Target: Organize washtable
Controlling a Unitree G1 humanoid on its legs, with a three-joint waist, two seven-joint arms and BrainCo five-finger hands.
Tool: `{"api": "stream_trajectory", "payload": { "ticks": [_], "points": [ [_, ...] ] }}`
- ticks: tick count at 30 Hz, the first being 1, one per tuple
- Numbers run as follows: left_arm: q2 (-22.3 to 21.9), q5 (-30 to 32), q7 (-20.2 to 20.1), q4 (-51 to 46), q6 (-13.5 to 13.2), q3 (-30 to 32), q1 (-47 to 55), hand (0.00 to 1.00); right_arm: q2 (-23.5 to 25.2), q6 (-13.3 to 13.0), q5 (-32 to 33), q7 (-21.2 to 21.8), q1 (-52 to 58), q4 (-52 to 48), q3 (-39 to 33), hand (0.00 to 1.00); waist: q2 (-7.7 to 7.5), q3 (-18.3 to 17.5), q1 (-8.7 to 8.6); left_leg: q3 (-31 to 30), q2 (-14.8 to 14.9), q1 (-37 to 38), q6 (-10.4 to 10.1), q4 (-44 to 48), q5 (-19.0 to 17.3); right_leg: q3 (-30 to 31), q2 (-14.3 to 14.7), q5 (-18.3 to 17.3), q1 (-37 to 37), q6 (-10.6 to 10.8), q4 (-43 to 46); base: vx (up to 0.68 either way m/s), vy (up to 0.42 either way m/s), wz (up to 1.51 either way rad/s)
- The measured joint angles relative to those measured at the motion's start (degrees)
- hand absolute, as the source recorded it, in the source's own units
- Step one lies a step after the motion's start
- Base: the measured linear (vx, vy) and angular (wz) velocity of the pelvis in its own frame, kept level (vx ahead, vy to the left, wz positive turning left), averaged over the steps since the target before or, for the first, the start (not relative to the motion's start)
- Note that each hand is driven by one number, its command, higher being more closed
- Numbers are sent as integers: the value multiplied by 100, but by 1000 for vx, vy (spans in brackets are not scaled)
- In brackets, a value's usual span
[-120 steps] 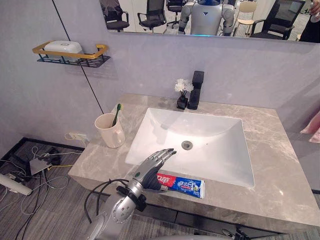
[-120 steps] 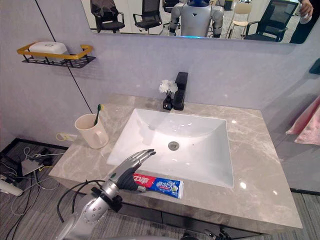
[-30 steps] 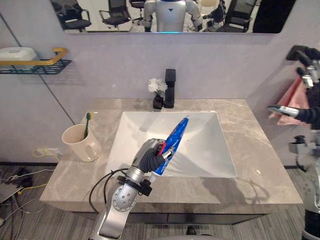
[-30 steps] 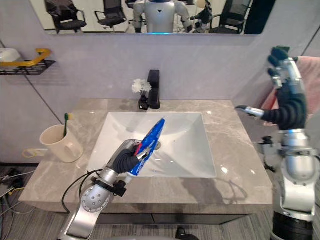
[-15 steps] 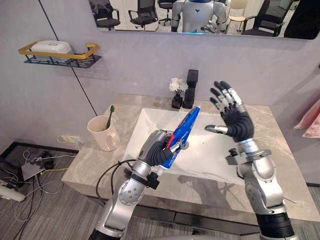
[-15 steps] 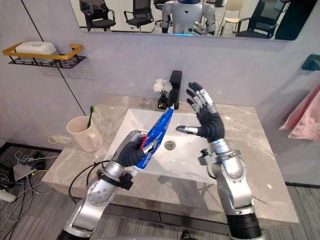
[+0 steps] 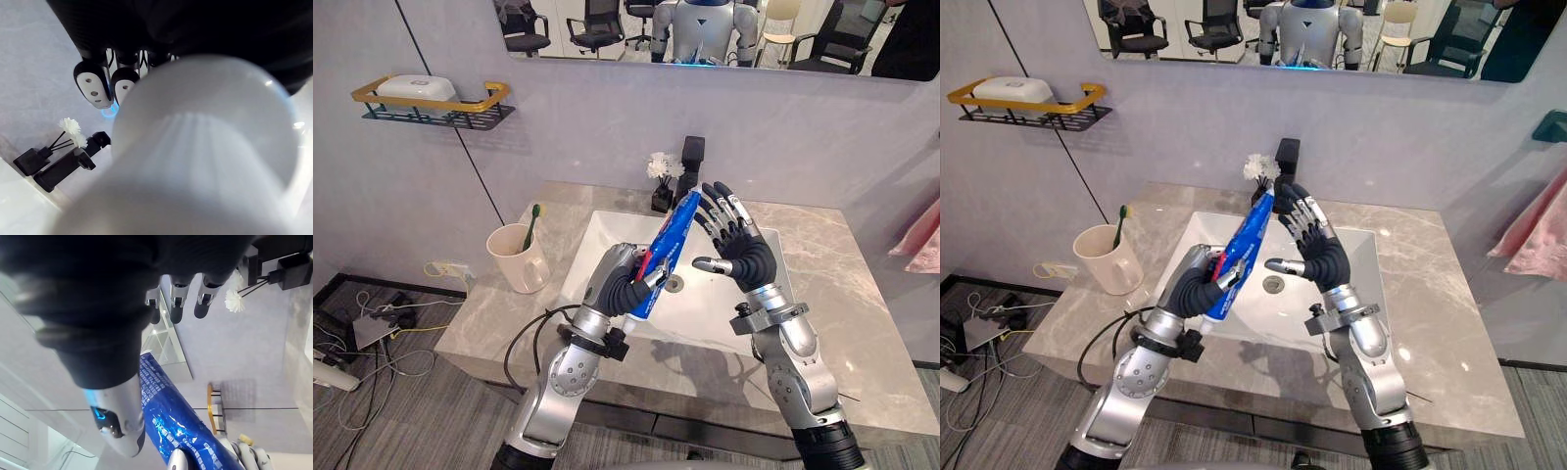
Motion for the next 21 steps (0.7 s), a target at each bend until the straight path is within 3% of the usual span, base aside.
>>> {"api": "stream_trajectory", "payload": {
  "ticks": [13,21],
  "points": [
    [-2,0,40,0,1,-29,-115,100,239,6,741,23,27,226,450,0,-121,68,7,-54,1,7,-10,-18,42,-31,-5,7,22,-10,-2,0,0,1],
    [0,-3,118,5,0,-364,-114,100,245,27,1347,38,25,425,685,0,-146,74,144,-80,-13,68,-11,-185,144,-61,-10,9,20,-13,-4,-3,0,1]
  ]
}}
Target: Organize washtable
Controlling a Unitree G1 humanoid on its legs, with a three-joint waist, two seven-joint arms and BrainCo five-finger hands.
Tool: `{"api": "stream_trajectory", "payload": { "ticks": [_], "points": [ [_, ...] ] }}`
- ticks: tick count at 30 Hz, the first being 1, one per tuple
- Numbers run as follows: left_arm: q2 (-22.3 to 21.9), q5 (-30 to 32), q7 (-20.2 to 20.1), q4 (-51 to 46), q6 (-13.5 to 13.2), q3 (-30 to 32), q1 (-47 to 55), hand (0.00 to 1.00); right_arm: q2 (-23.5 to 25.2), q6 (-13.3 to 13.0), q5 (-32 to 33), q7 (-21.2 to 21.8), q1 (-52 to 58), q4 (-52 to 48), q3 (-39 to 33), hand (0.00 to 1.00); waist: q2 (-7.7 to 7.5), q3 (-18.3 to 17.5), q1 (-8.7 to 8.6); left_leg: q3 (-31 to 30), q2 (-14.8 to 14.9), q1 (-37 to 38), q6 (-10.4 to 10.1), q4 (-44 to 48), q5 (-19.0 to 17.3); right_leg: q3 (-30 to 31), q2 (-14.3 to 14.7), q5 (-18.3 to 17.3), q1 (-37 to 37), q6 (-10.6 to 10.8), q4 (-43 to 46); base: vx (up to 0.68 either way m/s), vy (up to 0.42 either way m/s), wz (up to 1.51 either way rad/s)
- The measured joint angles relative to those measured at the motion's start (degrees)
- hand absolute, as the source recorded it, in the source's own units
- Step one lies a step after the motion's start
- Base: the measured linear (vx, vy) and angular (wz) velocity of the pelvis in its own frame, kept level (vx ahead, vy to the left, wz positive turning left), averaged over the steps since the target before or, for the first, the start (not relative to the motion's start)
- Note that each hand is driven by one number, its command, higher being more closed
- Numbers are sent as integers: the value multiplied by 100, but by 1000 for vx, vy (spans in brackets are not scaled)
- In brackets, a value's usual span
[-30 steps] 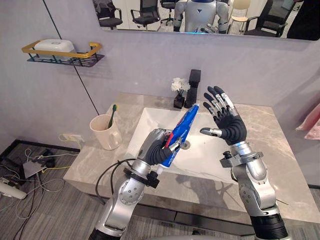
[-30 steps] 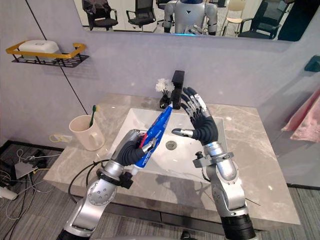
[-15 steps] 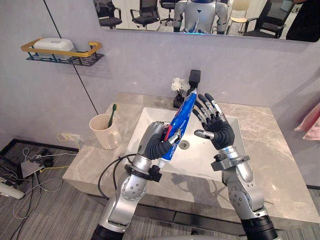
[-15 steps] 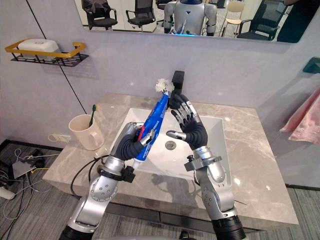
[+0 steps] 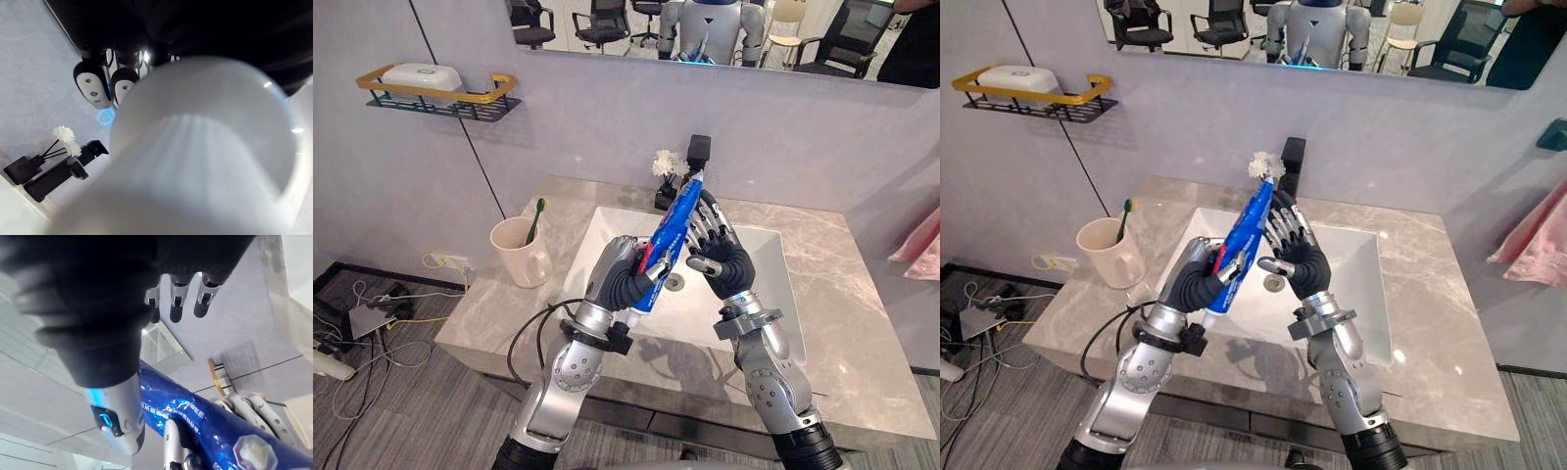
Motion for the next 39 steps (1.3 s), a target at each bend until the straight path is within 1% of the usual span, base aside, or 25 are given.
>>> {"api": "stream_trajectory", "payload": {
  "ticks": [4,7,10,19,20,25,27,32,39],
  "points": [
    [2,-1,0,41,0,-20,0,100,-5,20,177,1,-32,19,7,0,-15,3,4,-6,-18,-2,8,-14,14,-19,-3,0,0,1,-1,-12,4,2],
    [3,-4,1,207,-1,-27,0,100,-16,27,371,8,-156,19,176,0,-49,5,2,-15,-31,-2,14,-15,17,-20,-3,3,0,5,-1,0,0,0],
    [5,-5,-3,388,0,-52,4,100,-5,74,529,112,-241,19,209,0,-80,9,5,-46,-42,-9,28,-19,26,-46,-11,4,0,7,-1,-8,5,4],
    [8,-8,-6,397,-35,-110,48,100,-67,91,864,113,-454,45,285,0,-116,14,19,-104,-58,-1,37,-19,49,-104,-65,8,4,12,0,0,8,3],
    [9,-8,-6,398,-46,-113,62,100,-79,92,915,113,-484,45,347,100,-116,14,18,-104,-57,-1,34,-20,52,-104,-64,8,4,12,0,-30,4,0],
    [12,-11,-8,413,-111,-146,181,100,-86,92,1007,111,-504,45,367,100,-118,15,22,-97,-55,-12,31,-28,56,-101,-63,8,3,12,0,0,0,0],
    [15,-12,-10,467,-146,-247,239,100,-124,92,1018,107,-522,46,368,100,-123,15,28,-85,-56,-35,31,-40,56,-102,-63,7,0,12,-1,0,0,0],
    [13,-13,-5,479,-145,-259,240,100,-187,111,1017,110,-620,46,393,100,-153,24,26,-60,-55,-3,26,-129,102,-95,-56,7,-15,12,0,0,0,0],
    [12,-52,0,575,-147,-213,243,100,-161,137,1010,119,-671,46,436,100,-153,24,26,-61,-55,17,26,-133,103,-94,-52,8,-20,12,1,0,0,0]
  ]
}}
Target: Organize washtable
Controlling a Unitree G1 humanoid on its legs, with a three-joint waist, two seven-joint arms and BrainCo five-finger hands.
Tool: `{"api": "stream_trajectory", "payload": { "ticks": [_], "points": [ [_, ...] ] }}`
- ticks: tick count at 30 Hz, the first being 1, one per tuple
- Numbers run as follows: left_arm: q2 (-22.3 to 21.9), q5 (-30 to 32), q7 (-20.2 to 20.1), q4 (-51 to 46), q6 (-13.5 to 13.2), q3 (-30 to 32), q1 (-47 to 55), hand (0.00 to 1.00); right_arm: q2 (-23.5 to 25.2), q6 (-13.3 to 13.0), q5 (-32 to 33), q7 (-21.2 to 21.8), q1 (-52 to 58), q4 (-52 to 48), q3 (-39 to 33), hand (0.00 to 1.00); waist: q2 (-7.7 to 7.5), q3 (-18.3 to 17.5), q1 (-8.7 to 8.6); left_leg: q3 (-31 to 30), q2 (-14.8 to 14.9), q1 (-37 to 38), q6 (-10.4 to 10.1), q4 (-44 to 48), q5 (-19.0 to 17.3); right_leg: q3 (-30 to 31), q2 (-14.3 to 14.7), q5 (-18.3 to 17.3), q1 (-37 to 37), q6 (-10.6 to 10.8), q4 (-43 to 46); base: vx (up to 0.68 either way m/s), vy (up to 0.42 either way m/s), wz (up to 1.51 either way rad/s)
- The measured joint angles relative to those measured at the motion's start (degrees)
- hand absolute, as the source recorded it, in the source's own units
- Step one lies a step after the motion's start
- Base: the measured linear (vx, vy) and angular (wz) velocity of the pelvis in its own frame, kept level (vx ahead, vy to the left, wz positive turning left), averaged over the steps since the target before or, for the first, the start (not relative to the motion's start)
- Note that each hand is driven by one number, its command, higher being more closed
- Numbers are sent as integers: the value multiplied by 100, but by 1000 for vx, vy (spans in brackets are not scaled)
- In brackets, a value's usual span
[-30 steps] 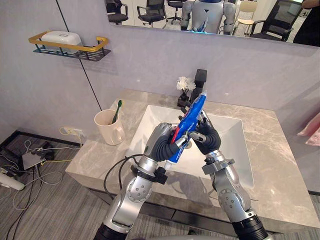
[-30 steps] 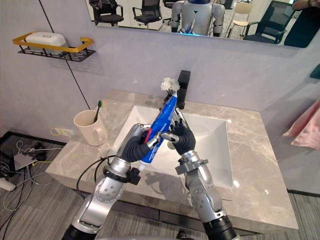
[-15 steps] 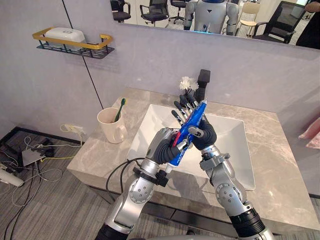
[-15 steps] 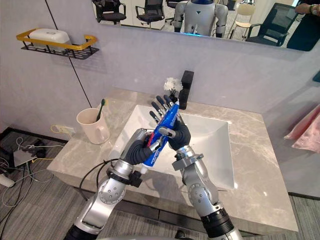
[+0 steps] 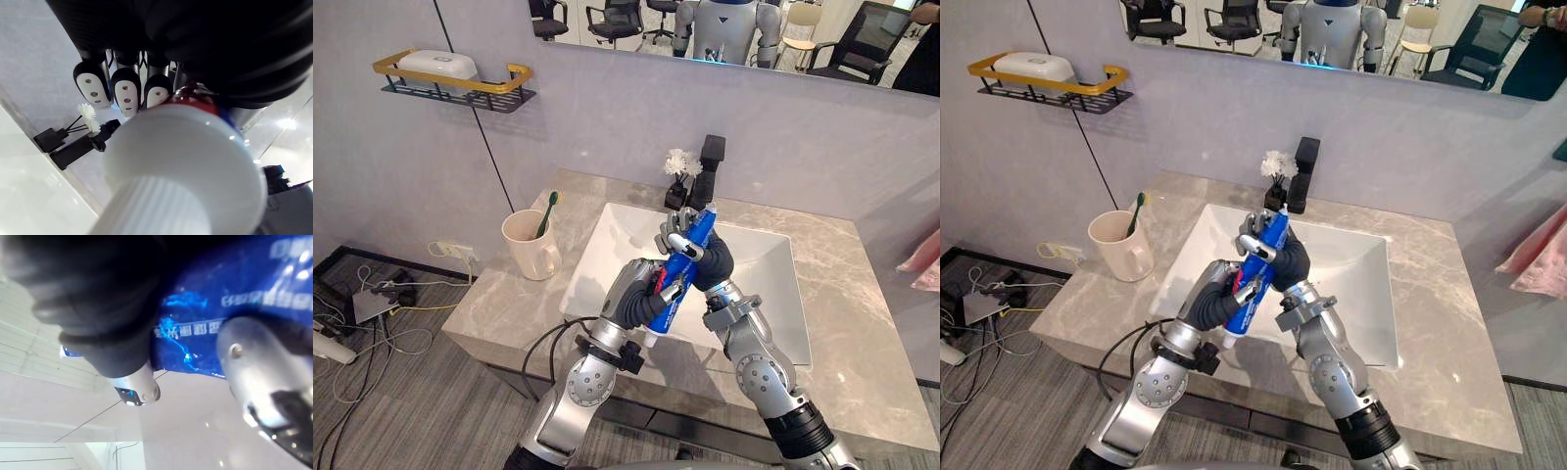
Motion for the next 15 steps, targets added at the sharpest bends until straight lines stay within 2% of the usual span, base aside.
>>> {"api": "stream_trajectory", "payload": {
  "ticks": [13,14,15],
  "points": [
    [-9,46,20,0,-99,161,46,100,160,60,-73,-2,-2,0,-17,100,5,1,-5,-5,-1,17,2,-54,32,-10,-2,-1,21,0,0,0,0,0],
    [-8,47,20,-6,-104,173,47,0,179,60,-87,-2,-4,-1,-19,100,6,1,-3,-7,-1,23,1,-65,37,-13,-2,-1,23,0,0,0,0,0],
    [-9,47,21,-19,-98,191,49,0,221,59,-136,-2,-7,-3,-40,100,7,1,-5,-10,-1,27,0,-68,39,-15,-1,-1,26,0,0,0,0,0]
  ]
}}
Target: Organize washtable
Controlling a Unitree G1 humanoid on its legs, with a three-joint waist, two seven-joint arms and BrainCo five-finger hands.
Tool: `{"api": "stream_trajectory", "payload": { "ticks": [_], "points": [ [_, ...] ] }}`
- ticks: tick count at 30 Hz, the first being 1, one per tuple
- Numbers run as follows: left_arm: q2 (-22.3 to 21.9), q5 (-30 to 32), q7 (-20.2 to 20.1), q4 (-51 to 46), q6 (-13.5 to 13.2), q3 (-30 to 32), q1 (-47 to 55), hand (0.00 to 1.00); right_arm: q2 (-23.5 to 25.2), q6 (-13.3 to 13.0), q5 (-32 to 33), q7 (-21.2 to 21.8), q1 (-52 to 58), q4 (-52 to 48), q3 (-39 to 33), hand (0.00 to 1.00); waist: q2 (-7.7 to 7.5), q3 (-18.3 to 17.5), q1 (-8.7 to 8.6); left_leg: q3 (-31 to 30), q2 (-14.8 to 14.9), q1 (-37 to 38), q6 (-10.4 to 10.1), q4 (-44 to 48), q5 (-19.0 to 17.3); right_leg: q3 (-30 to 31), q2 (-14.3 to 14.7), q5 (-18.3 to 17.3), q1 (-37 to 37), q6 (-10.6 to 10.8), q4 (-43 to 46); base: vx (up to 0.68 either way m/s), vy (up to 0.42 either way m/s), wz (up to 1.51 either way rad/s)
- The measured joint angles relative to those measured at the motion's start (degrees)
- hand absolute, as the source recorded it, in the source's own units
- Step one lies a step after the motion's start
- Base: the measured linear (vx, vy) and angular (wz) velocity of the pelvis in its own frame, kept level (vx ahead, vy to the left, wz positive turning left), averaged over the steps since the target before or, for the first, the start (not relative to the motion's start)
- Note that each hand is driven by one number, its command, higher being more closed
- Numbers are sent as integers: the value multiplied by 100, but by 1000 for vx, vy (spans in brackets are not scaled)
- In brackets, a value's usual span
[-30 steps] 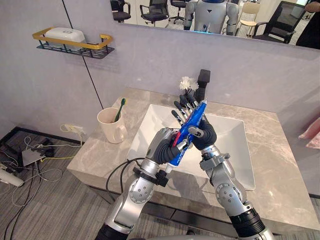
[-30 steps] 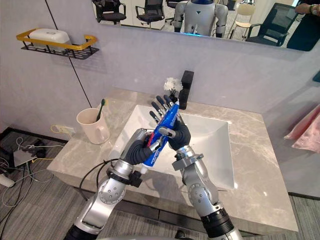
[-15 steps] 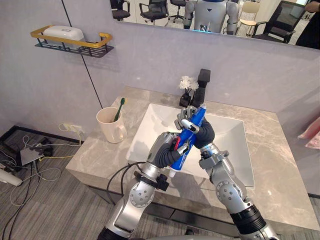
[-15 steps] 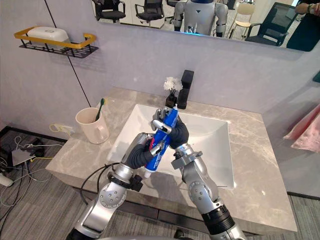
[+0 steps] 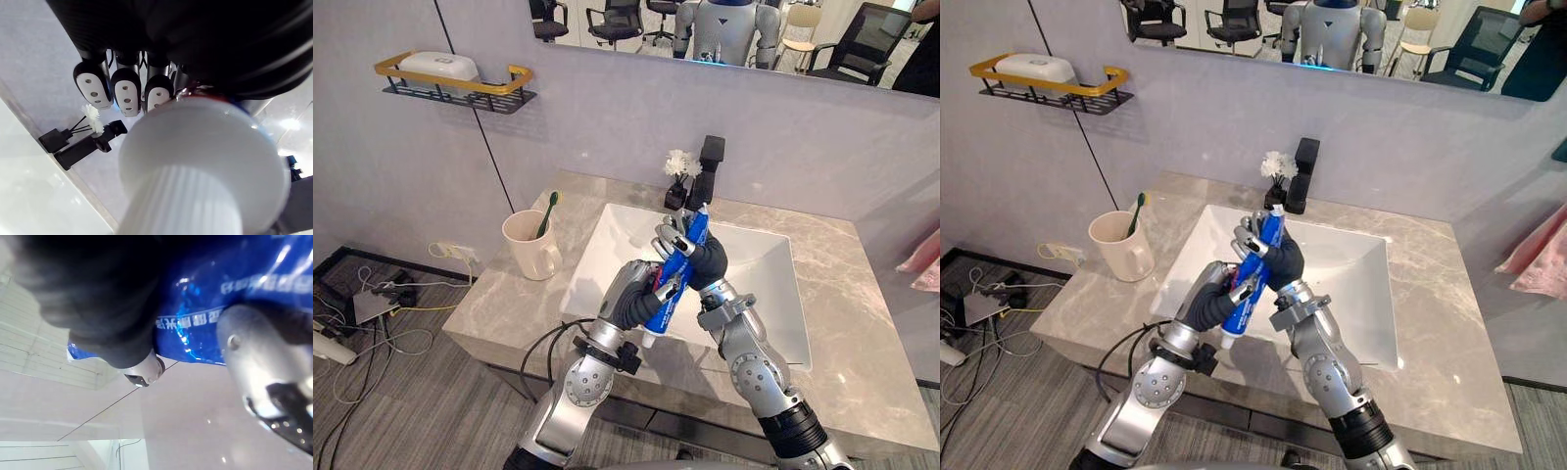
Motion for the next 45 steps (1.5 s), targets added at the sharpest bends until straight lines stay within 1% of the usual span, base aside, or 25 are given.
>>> {"api": "stream_trajectory", "payload": {
  "ticks": [6,9,12,13,15,17,19,22,23,25,27,28,29,30,31,32,33,34,35,37,39,40,41,43,45],
  "points": [
    [1,1,5,-242,58,228,9,0,122,-29,-154,1,-9,-37,-77,100,28,13,-8,-5,0,65,0,-22,0,-10,-3,-5,63,2,-1,0,0,0],
    [-3,-1,84,-495,98,368,32,0,122,-99,-196,-1,-24,-89,-96,100,33,16,0,-10,-1,60,0,-22,0,-17,-6,-6,63,2,-1,0,0,0],
    [-39,-8,335,-944,131,882,96,0,104,-113,-308,-9,-21,-88,-355,100,39,20,-5,-16,-2,58,0,-21,0,-23,-8,-6,63,2,-1,0,0,0],
    [-56,-15,472,-1135,132,1146,110,0,93,-130,-331,-10,-21,-88,-508,100,41,20,-4,-21,-3,58,0,-21,0,-25,-9,-6,64,2,-1,0,0,0],
    [-44,-57,640,-1339,135,1424,114,0,37,-154,-376,-14,-21,-88,-714,100,42,20,3,-65,-5,54,-1,-21,0,-41,-12,-6,68,2,-1,0,0,3],
    [-36,-57,717,-1453,133,1497,137,0,-18,-220,-377,-15,-21,-95,-735,100,43,19,4,-83,-8,47,-1,-22,1,-63,-16,-7,71,2,-1,0,0,5],
    [-15,-59,740,-1574,131,1538,184,0,-18,-228,-380,-15,-21,-115,-736,100,44,18,3,-95,-8,41,-1,-22,1,-74,-17,-7,71,3,-2,0,0,4],
    [-18,-73,765,-1858,125,1847,337,0,-21,-236,-413,-15,28,-309,-769,100,65,14,2,-105,-8,24,-2,-22,1,-118,-19,-8,71,4,-2,-4,4,7],
    [-44,-177,814,-2020,122,2154,469,0,-15,-246,-494,-12,82,-430,-868,100,80,11,10,-117,-8,18,-2,-23,1,-133,-19,-10,73,4,-2,-5,5,6],
    [-125,-286,905,-2174,122,2521,601,0,-17,-266,-514,-15,149,-520,-1007,100,89,8,33,-138,-10,4,-2,-23,1,-153,-23,-13,72,6,-2,-7,5,6],
    [-283,-463,1036,-2290,115,3252,783,0,-15,-344,-557,-17,338,-605,-1271,100,114,-8,131,-151,-11,-7,-2,-29,0,-165,-24,-33,69,18,-3,-8,5,4],
    [-329,-531,1079,-2295,116,3502,838,0,-12,-344,-567,-17,381,-633,-1334,100,120,-14,138,-163,-15,-14,-2,-30,0,-170,-27,-46,69,29,-3,-5,3,7],
    [-429,-689,1186,-2291,130,3945,937,0,-13,-348,-607,-18,469,-692,-1426,100,141,-29,143,-184,-16,-29,-2,-34,0,-183,-30,-58,66,33,-3,2,3,9],
    [-559,-846,1329,-2274,147,4535,1083,0,-14,-351,-619,-20,552,-740,-1513,100,167,-48,145,-198,-16,-30,-2,-49,0,-191,-29,-70,65,34,-4,6,4,9],
    [-610,-930,1398,-2259,167,4758,1119,0,-13,-353,-625,-21,581,-758,-1566,100,176,-53,155,-205,-15,-31,-3,-57,0,-197,-29,-74,65,34,-4,2,4,8],
    [-670,-1092,1530,-2138,174,5141,1138,0,-15,-361,-654,-32,619,-762,-1675,100,189,-62,191,-225,-15,-38,-3,-94,0,-216,-29,-80,64,34,-4,-5,0,6],
    [-680,-1150,1569,-2066,176,5281,1143,0,-15,-361,-669,-35,630,-762,-1714,100,198,-69,213,-231,-13,-37,-3,-112,0,-227,-28,-84,58,34,-4,-4,-1,5],
    [-682,-1345,1659,-1783,186,5609,1153,0,-14,-362,-723,-41,664,-761,-1839,100,215,-85,295,-234,-10,-37,-8,-136,2,-253,-24,-85,47,34,-5,5,0,5],
    [-700,-1560,1746,-1492,224,5838,1196,0,-13,-362,-761,-65,689,-755,-1911,100,228,-114,305,-252,-9,-38,-9,-133,4,-280,-24,-85,47,34,-4,21,4,7],
    [-794,-1804,1823,-1025,247,6075,1354,0,-12,-363,-776,-131,692,-754,-1943,100,238,-176,317,-266,-10,-39,-10,-135,6,-307,-28,-85,49,34,-3,28,11,6],
    [-894,-2021,1854,-558,258,6130,1487,0,-7,-369,-776,-143,692,-752,-2024,100,217,-209,350,-271,-10,-40,-11,-132,6,-314,-29,-85,50,34,-3,0,0,0],
    [-936,-2118,1831,-224,271,6121,1502,0,-5,-377,-776,-154,693,-748,-2110,100,199,-218,418,-272,-10,-41,-11,-135,6,-316,-30,-85,49,34,-3,0,0,0],
    [-977,-2167,1799,7,304,6123,1507,0,-3,-387,-776,-163,693,-743,-2150,100,181,-228,439,-278,-10,-43,-11,-136,6,-321,-30,-85,48,34,-3,-3,9,4],
    [-1079,-2325,1678,492,368,6121,1572,0,8,-418,-774,-169,693,-743,-2202,100,155,-244,442,-314,-17,-55,-11,-138,5,-340,-37,-89,50,39,-2,-10,6,7],
    [-1119,-2584,1504,1206,427,6102,1622,0,26,-490,-773,-194,693,-742,-2229,100,147,-250,437,-344,-25,-69,-11,-138,5,-354,-46,-107,50,47,-2,-17,5,5]
  ]
}}
